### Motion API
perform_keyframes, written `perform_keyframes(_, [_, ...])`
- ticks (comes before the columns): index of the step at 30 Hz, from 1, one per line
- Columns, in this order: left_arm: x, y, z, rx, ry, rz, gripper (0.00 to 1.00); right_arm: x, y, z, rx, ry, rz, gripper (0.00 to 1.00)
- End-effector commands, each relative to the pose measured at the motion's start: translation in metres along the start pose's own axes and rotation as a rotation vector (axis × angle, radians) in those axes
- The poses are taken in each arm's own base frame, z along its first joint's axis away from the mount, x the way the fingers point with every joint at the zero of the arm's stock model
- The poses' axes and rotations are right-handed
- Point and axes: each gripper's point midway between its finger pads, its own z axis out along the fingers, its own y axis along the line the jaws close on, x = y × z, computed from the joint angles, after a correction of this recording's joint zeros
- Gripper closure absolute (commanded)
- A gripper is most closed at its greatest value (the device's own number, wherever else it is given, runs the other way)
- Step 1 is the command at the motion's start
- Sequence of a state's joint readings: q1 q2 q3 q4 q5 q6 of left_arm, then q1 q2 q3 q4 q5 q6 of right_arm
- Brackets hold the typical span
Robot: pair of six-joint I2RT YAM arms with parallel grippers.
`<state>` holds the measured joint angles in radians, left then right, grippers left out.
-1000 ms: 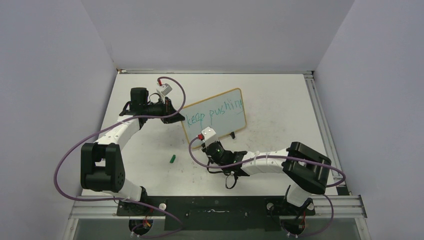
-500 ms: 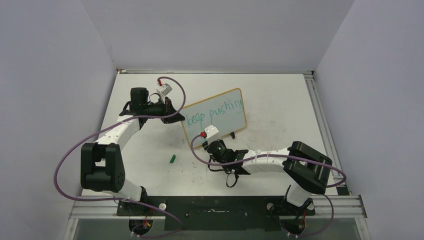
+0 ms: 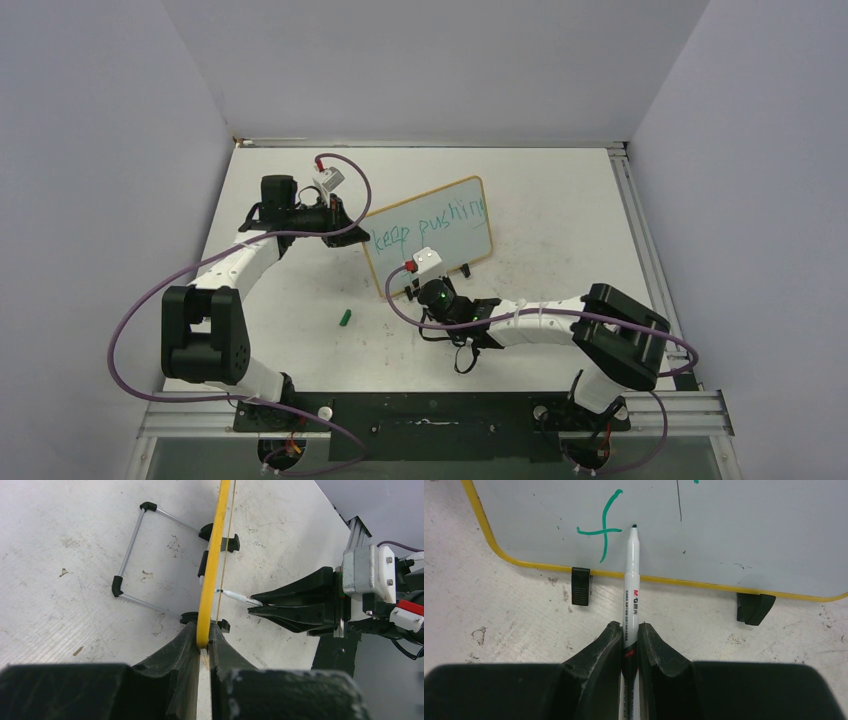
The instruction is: Write a sentence on the whiteboard
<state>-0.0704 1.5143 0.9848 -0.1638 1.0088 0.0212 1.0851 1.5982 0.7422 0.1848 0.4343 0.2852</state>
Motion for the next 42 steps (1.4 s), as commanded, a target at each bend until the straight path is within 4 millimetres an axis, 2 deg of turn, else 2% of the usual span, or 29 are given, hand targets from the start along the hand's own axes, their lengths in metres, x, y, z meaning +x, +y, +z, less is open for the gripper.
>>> perform_keyframes(1, [-0.026,-0.009,-0.006,-0.001,-0.043,0.090,1.00,-0.014,0.000,0.005,0.008,-0.032,0.024,0.95])
perform_keyframes(14, [-0.026,-0.010,-0.006,-0.001,-0.044,0.091,1.00,0.006,0.007,0.005,-0.029,0.029,0.002,0.95])
perform_keyframes(23, [-0.027,-0.010,-0.006,-0.001,-0.044,0.091,1.00,0.017,0.000,0.002,0.003,0.061,-0.002,0.95])
perform_keyframes(31, [-0.026,-0.009,-0.006,-0.002,-0.043,0.089,1.00,0.009,-0.012,0.004,0.046,0.047,0.006,0.95])
perform_keyframes(42, [-0.026,-0.009,-0.006,-0.002,-0.042,0.088,1.00,-0.014,-0.012,0.009,0.045,0.002,0.001,0.95])
